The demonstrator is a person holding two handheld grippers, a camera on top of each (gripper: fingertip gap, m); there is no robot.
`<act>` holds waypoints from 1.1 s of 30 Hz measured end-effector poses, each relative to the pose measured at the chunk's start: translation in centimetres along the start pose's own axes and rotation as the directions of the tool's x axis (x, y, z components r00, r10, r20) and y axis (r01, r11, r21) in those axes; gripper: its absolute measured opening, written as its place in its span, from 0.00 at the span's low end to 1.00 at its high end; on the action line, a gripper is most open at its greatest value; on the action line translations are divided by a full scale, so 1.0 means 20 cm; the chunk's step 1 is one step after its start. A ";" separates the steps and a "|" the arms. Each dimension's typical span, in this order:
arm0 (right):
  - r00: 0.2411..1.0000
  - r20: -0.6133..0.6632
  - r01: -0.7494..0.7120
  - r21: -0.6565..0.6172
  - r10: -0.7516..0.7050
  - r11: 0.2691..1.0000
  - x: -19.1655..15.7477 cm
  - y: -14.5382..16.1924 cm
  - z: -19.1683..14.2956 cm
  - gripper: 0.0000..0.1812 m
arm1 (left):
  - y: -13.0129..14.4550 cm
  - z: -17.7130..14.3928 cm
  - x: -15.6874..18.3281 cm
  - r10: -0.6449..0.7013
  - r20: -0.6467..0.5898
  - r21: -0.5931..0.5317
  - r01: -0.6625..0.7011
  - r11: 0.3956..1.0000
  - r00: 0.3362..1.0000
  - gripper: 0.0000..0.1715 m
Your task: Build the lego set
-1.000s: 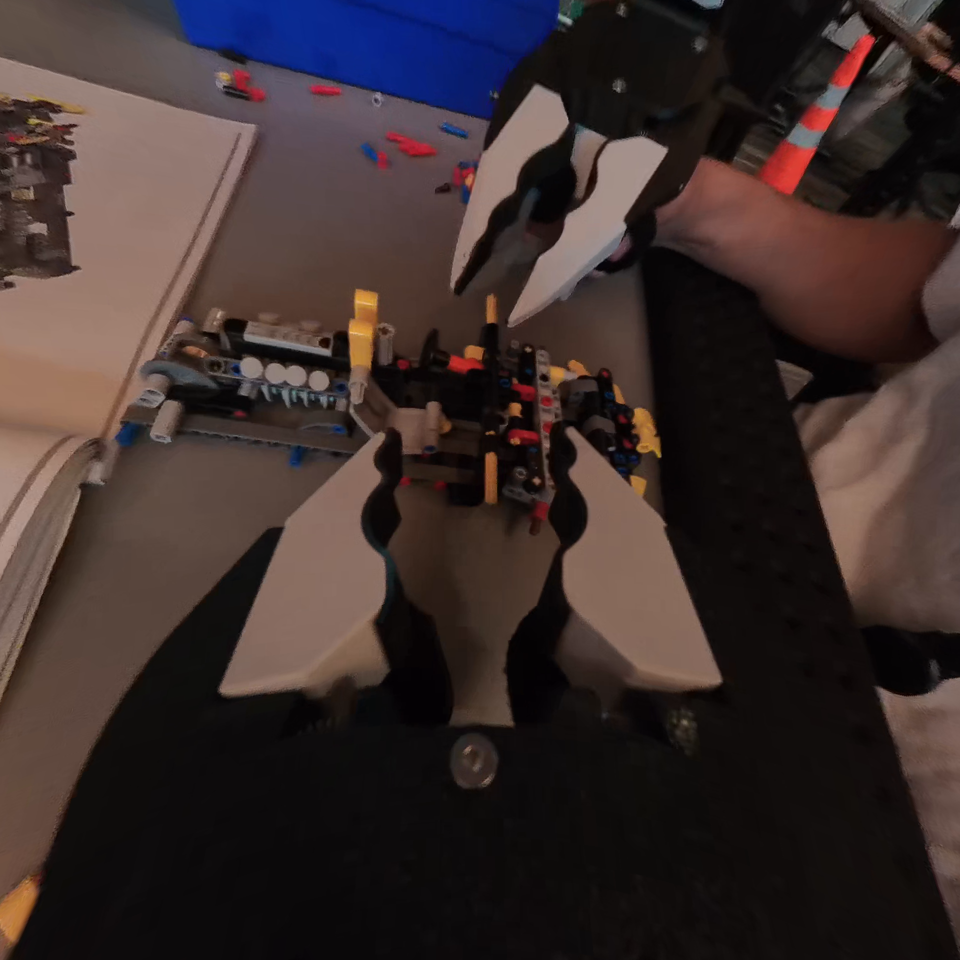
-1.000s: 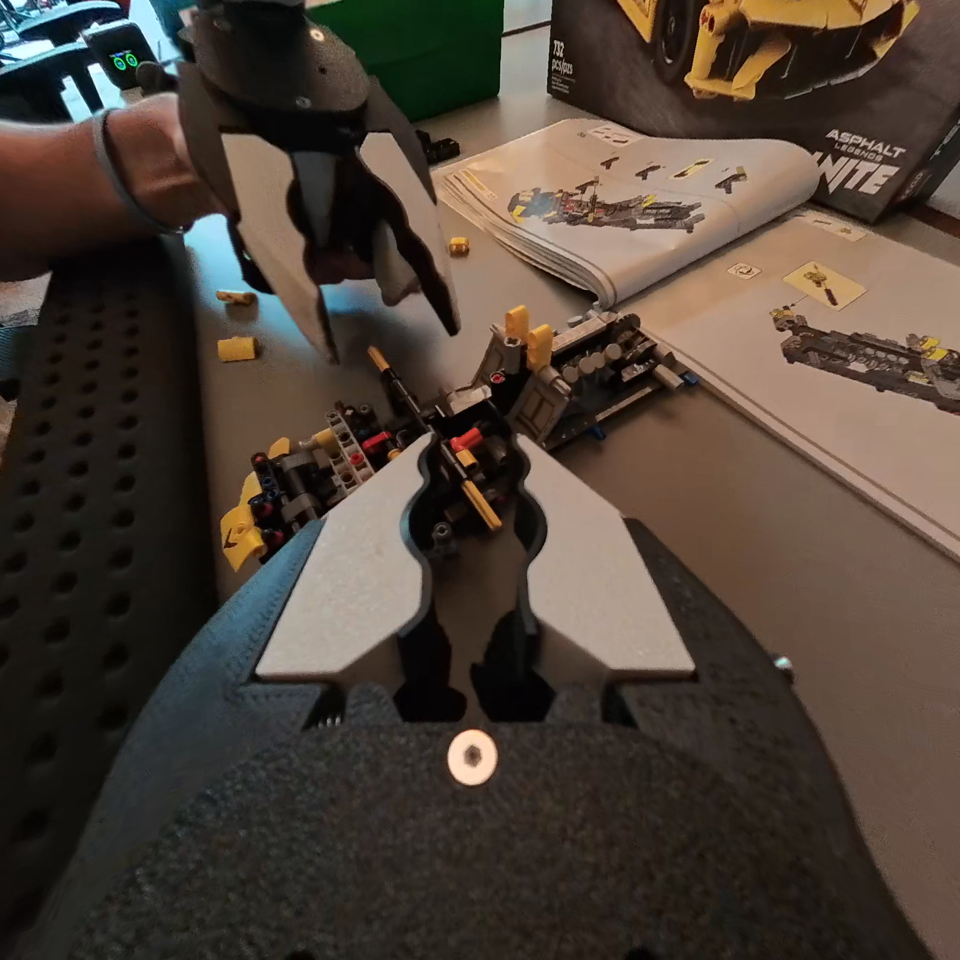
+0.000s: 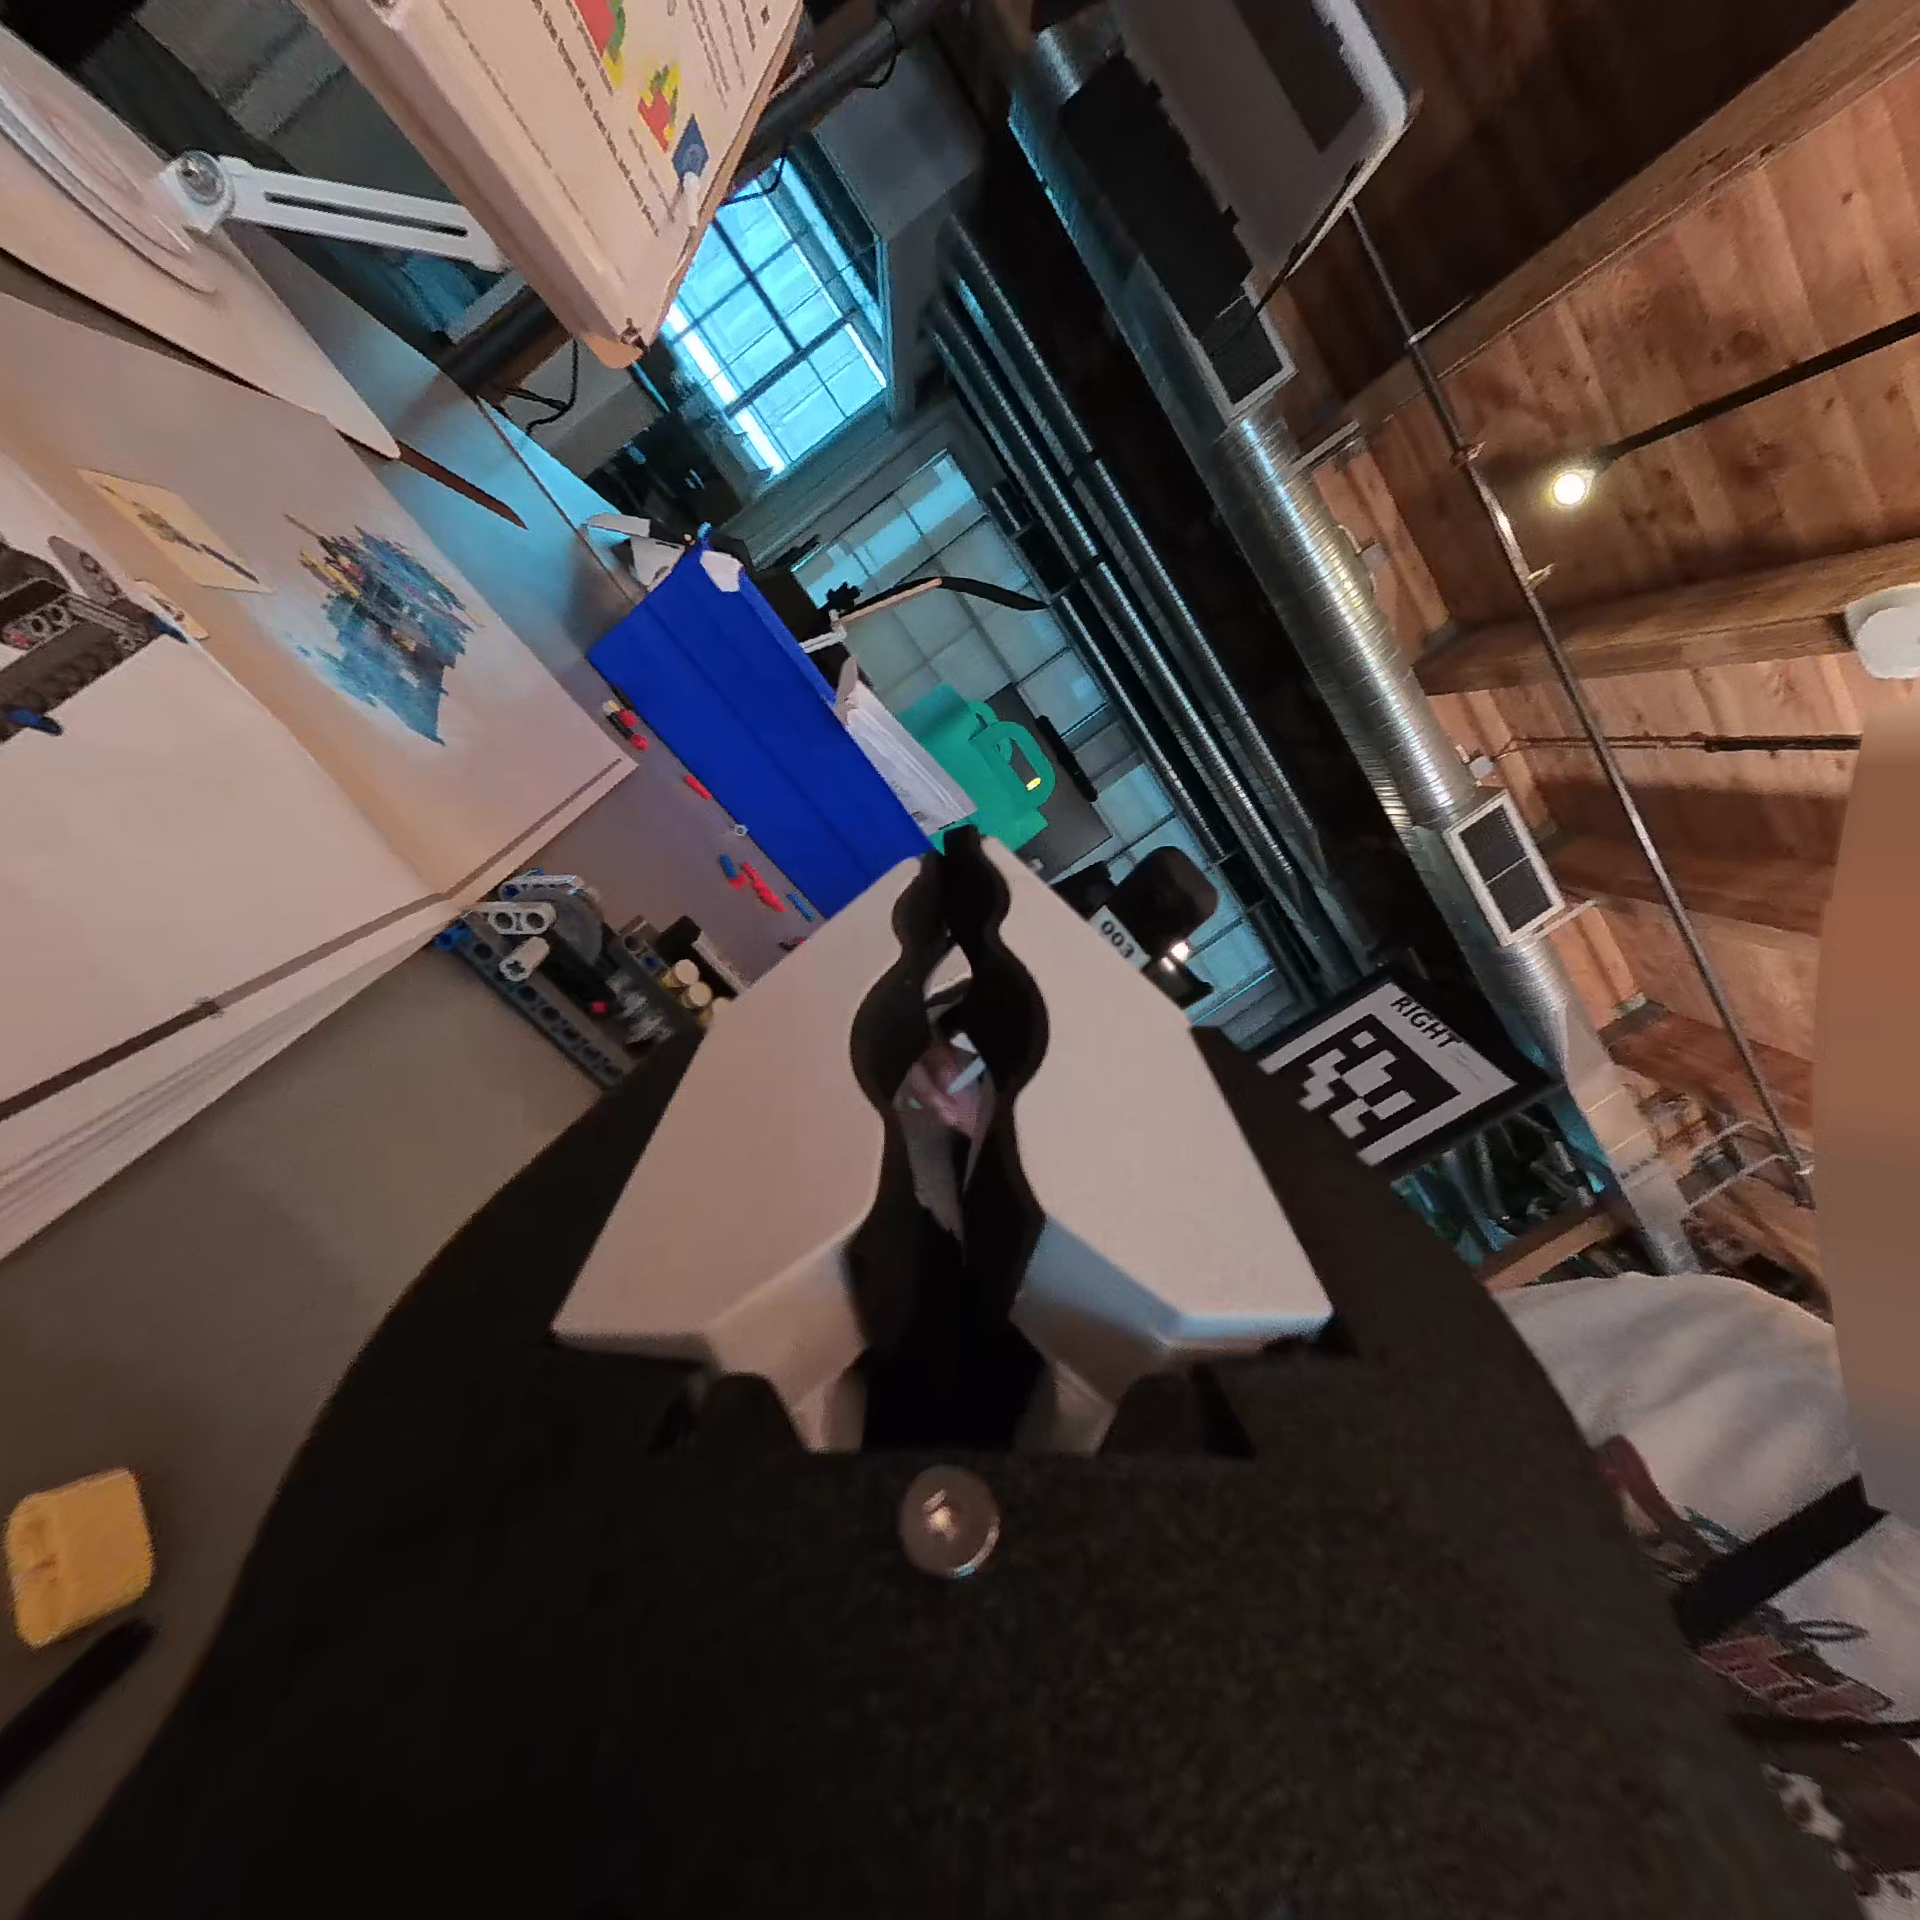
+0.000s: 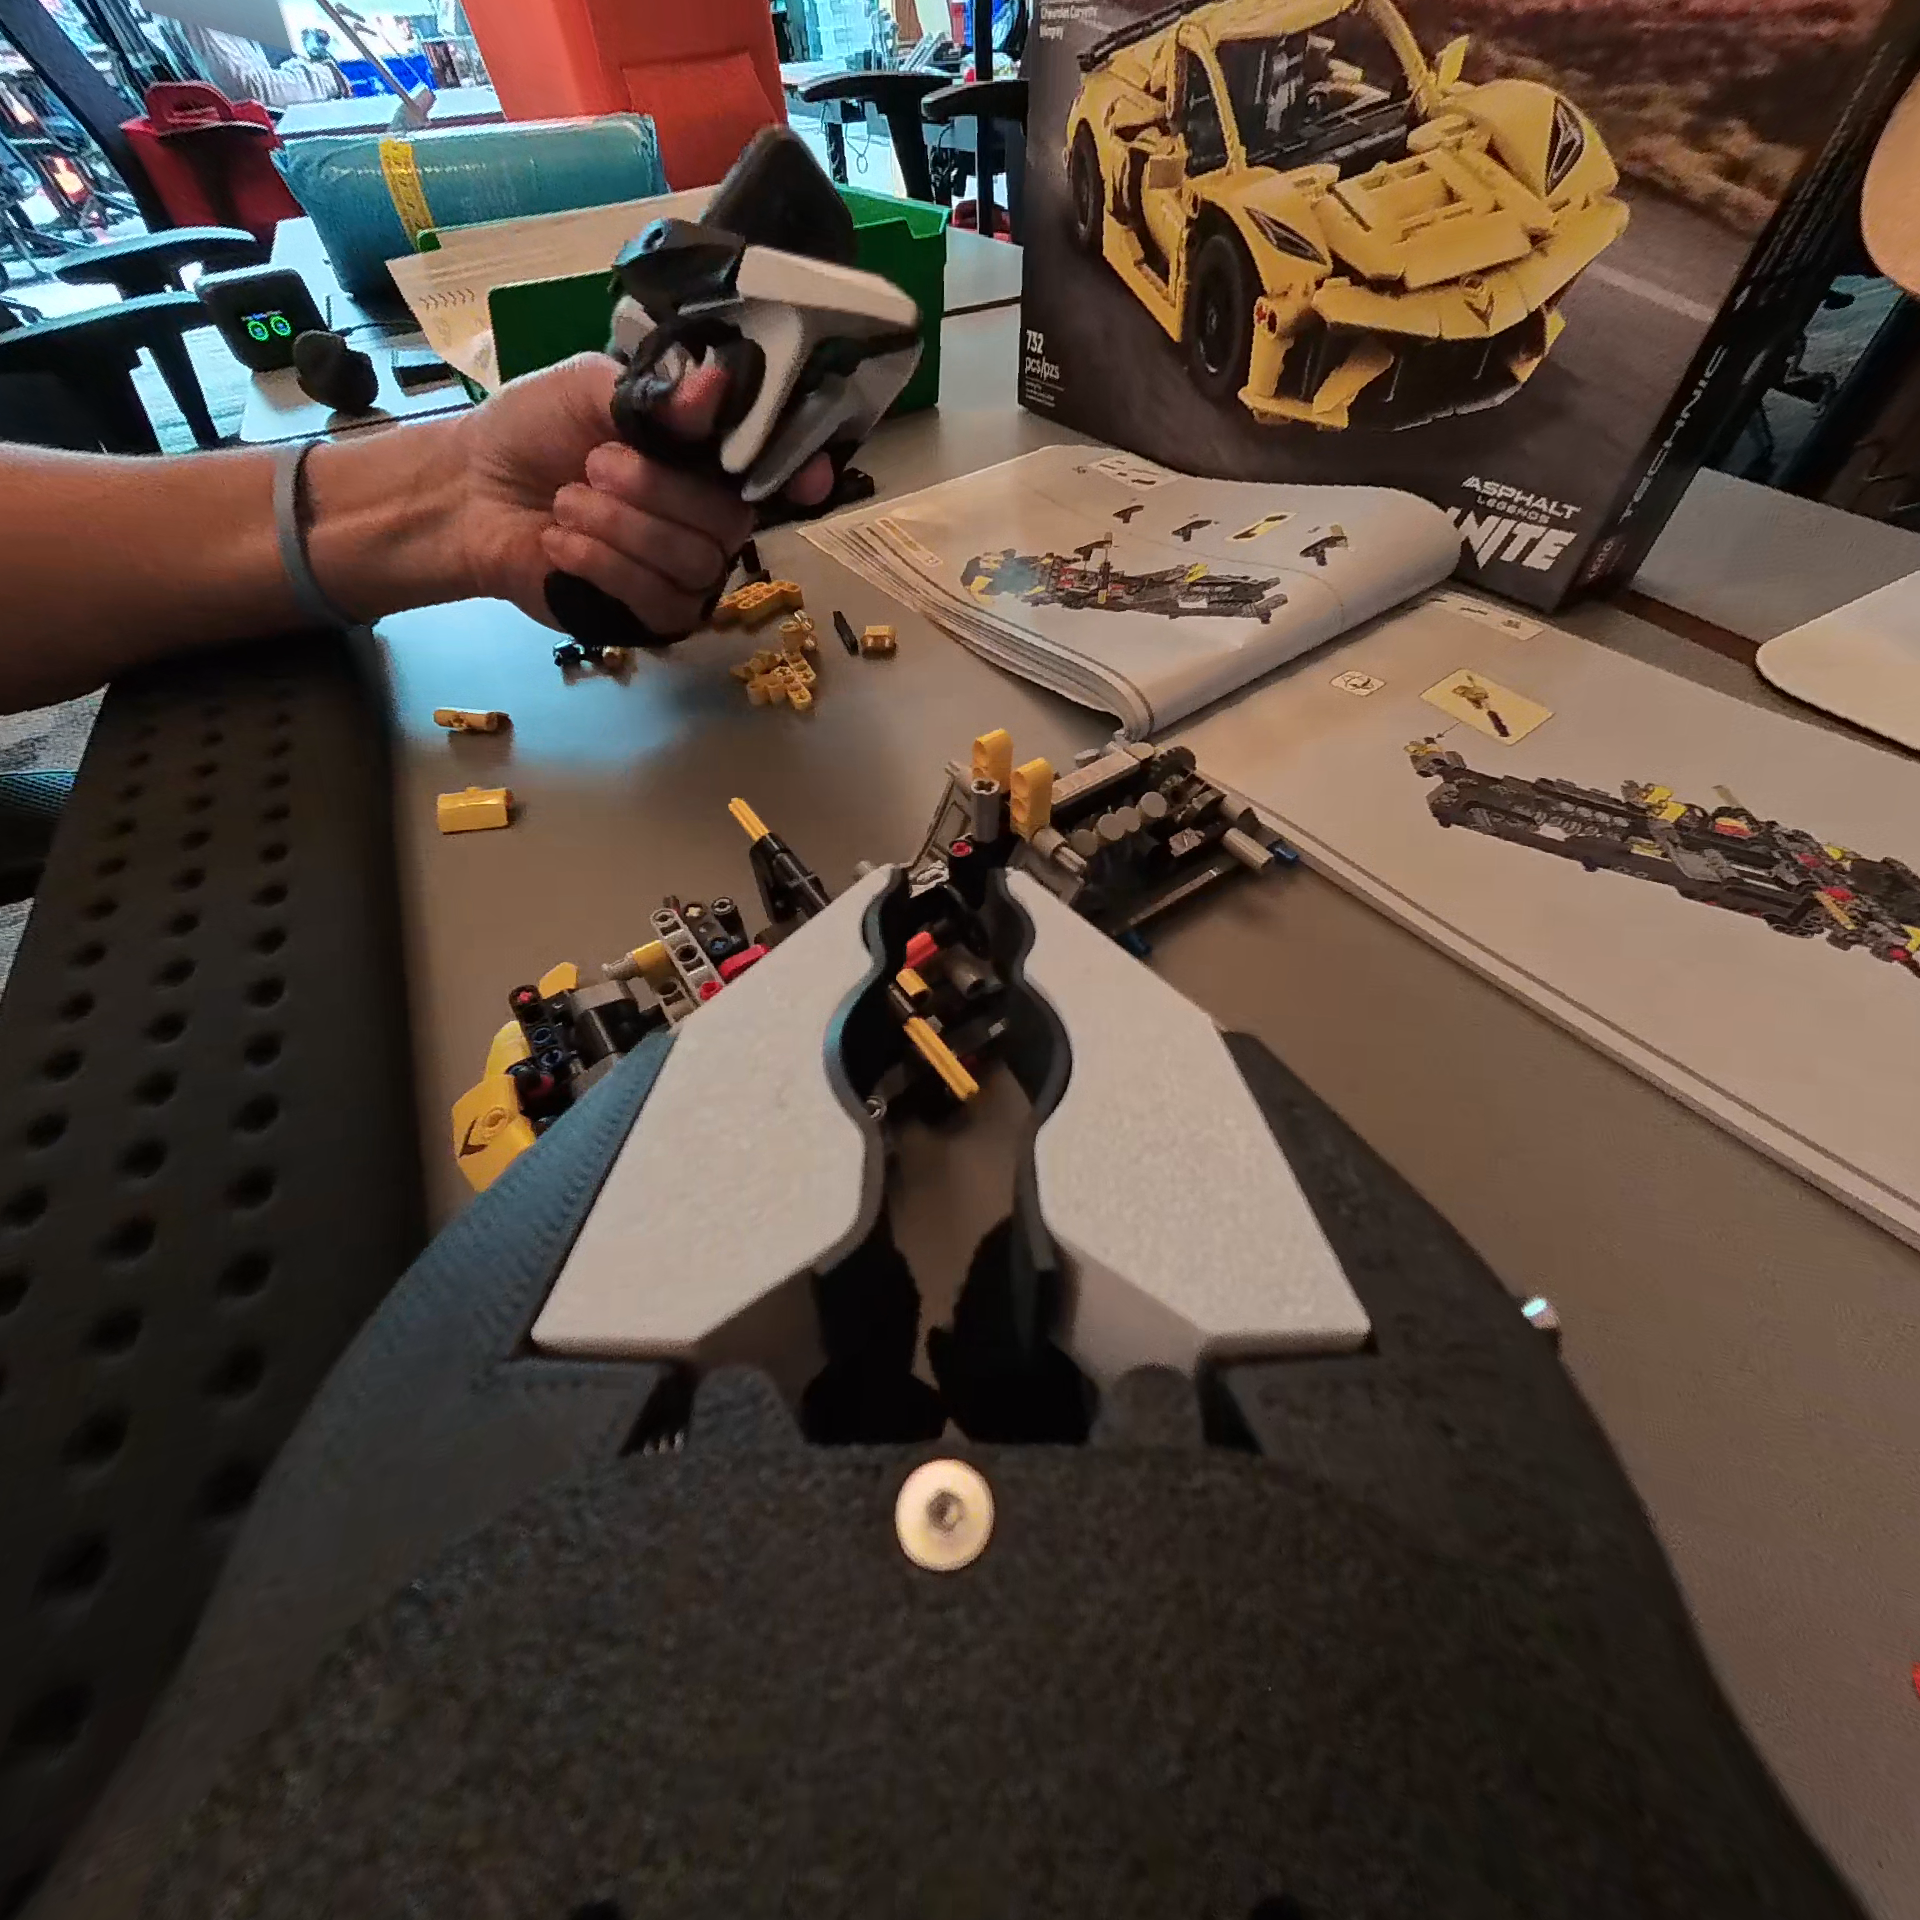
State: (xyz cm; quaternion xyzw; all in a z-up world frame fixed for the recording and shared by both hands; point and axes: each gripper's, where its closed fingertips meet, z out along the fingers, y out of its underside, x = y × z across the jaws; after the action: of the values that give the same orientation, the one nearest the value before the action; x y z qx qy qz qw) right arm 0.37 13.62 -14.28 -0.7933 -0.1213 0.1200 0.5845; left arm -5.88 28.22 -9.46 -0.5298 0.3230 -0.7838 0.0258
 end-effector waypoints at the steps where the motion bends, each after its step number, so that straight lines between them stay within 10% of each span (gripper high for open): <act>1: 1.000 0.001 -0.002 0.000 0.002 1.000 0.00 0.00 0.00 0.07 | 0.00 0.00 0.00 0.013 0.011 -0.004 -0.013 1.000 1.000 0.00; 14: 1.000 0.010 -0.008 -0.020 0.009 1.000 0.00 0.02 0.01 0.08 | 0.06 0.05 -0.04 0.263 0.137 -0.126 -0.246 0.961 0.955 0.02; 19: 1.000 0.007 -0.008 -0.020 0.008 1.000 0.00 0.02 0.01 0.07 | 0.07 0.06 -0.02 0.526 0.209 -0.208 -0.488 0.848 0.824 0.26; 25: 1.000 0.006 -0.014 -0.028 0.015 0.999 0.01 0.03 0.01 0.08 | -0.03 0.02 -0.01 0.632 0.343 -0.208 -0.600 0.773 0.695 0.20; 33: 1.000 0.008 -0.014 -0.036 0.014 0.999 0.00 0.04 0.02 0.08 | -0.04 -0.03 -0.06 0.527 0.368 -0.200 -0.488 0.850 0.766 0.12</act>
State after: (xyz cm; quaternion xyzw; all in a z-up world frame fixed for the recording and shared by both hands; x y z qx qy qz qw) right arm 0.36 13.74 -15.11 -0.8039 -0.1205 0.1252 0.5689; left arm -5.60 29.63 -10.07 -0.5753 0.4772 -0.6028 0.2792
